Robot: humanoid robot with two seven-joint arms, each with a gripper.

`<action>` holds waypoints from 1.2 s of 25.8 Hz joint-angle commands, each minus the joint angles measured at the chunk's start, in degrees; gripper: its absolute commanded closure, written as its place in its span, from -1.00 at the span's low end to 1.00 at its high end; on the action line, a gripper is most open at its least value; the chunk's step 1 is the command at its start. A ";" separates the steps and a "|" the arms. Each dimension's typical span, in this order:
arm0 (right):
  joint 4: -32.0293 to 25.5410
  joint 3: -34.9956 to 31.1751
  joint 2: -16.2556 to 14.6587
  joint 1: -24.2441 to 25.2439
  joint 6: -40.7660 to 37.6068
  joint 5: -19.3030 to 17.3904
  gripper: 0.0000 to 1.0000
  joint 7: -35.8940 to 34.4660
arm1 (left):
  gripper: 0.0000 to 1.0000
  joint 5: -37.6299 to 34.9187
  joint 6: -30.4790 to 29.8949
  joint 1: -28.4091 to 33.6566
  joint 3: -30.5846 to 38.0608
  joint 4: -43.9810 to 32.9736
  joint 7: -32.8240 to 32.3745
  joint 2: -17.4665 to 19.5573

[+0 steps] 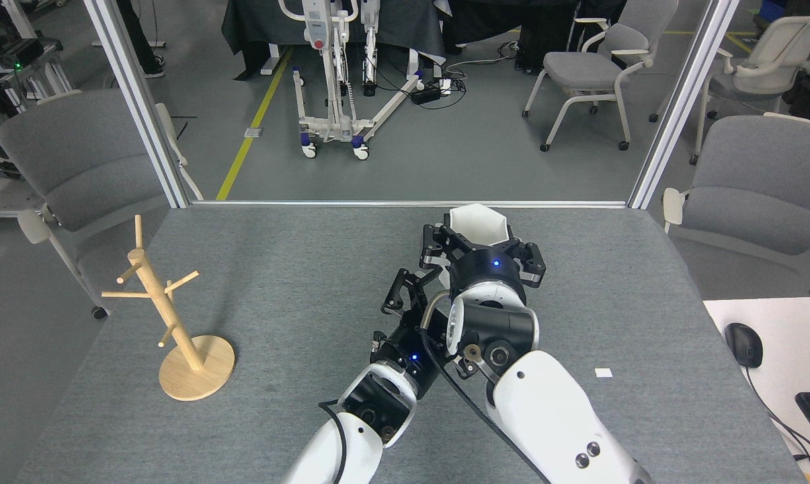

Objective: Hang cup on storage rack
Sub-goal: 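Grasp the white cup with the left gripper beside the right gripper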

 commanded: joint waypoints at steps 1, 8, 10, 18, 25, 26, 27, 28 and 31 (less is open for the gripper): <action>1.10 1.40 0.71 0.48 0.39 -0.04 0.60 -0.16 | -0.98 0.51 -1.43 -0.13 0.67 -0.03 0.04 0.25; 2.51 3.51 2.12 0.66 1.71 -0.04 0.60 -0.16 | -0.98 2.26 -5.47 -0.22 0.84 0.67 -6.73 -0.28; 3.48 5.00 3.09 0.92 2.15 -0.04 0.60 -0.16 | -0.98 2.61 -5.03 -0.13 1.81 1.03 -8.05 -0.19; 4.27 9.22 4.23 2.15 5.49 0.05 0.60 -0.25 | -0.98 2.79 -5.38 3.83 9.19 -0.03 -7.96 1.66; 5.76 11.51 5.37 2.94 6.89 0.05 0.60 -0.43 | -0.98 2.88 -9.51 11.12 12.80 -7.85 -7.52 4.47; 5.85 11.51 5.63 3.03 6.80 0.05 0.60 -0.43 | -0.98 2.88 -9.51 11.12 12.80 -7.85 -7.43 4.38; 6.11 11.51 5.81 3.03 6.89 0.05 0.60 -0.43 | -0.98 2.88 -9.51 11.12 12.89 -7.85 -7.43 4.29; 6.29 11.51 5.90 3.03 6.89 0.05 0.60 -0.51 | -0.98 2.88 -9.51 11.12 12.89 -8.03 -7.43 4.29; 7.17 11.51 6.86 3.03 6.89 0.05 0.60 -0.51 | -0.94 2.88 -9.60 11.03 12.89 -8.47 -7.17 4.29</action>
